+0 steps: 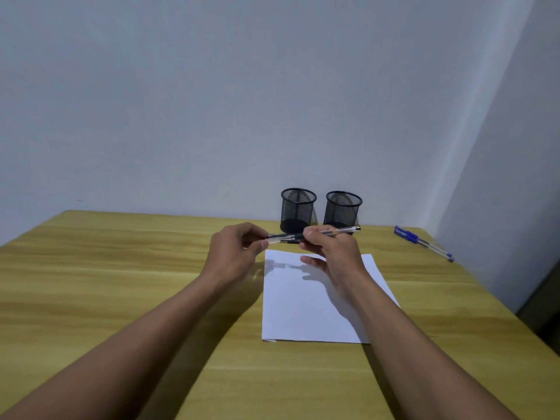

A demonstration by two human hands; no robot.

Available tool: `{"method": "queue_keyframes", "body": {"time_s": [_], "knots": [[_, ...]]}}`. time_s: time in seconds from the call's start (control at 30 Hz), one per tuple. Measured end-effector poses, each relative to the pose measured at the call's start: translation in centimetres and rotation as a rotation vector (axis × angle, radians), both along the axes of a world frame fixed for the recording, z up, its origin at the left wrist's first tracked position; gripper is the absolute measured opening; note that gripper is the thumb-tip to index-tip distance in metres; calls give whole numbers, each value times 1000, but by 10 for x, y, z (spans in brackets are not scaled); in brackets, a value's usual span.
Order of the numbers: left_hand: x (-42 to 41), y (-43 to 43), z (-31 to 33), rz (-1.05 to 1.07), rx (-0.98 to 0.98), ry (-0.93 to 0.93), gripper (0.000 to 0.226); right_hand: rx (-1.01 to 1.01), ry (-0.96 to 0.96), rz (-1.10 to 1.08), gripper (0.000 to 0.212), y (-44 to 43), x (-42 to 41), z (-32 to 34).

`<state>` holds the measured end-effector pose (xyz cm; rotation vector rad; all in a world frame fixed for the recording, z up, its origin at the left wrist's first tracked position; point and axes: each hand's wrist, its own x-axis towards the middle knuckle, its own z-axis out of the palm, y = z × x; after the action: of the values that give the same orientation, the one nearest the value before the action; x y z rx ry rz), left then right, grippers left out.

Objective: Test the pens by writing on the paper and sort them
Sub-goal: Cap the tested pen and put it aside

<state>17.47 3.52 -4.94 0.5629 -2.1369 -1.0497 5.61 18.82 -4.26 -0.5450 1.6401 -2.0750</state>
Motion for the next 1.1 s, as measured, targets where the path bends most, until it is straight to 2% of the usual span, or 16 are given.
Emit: {"method": "queue_keyframes", "body": {"time_s": [0.17, 0.33, 0.47, 0.67, 0.83, 0.93, 1.0, 1.1], "knots": [[0, 15, 12, -72, 32, 47, 9, -11, 18, 61, 4, 10, 5, 9], [0, 26, 22, -182, 327, 164, 13, -68, -32, 90, 3, 17, 8, 15], [-3, 32, 28, -205, 429, 207, 16, -97, -68, 93, 2, 18, 10, 16], [1, 36, 26, -205, 466, 186, 18, -64, -55, 117, 5, 19, 13, 13], [5, 34, 28, -207, 417, 152, 13, 12, -37, 200, 5, 26, 9, 18], [4, 33, 31, -198, 426, 174, 12, -23, -19, 129, 6, 37, -1, 25], [2, 32, 31, -187, 415, 172, 14, 47, 124, 68, 6, 47, -11, 31], [-3, 35, 28, -188, 380, 143, 12, 295, 449, 53, 3, 63, -23, 36]]}}
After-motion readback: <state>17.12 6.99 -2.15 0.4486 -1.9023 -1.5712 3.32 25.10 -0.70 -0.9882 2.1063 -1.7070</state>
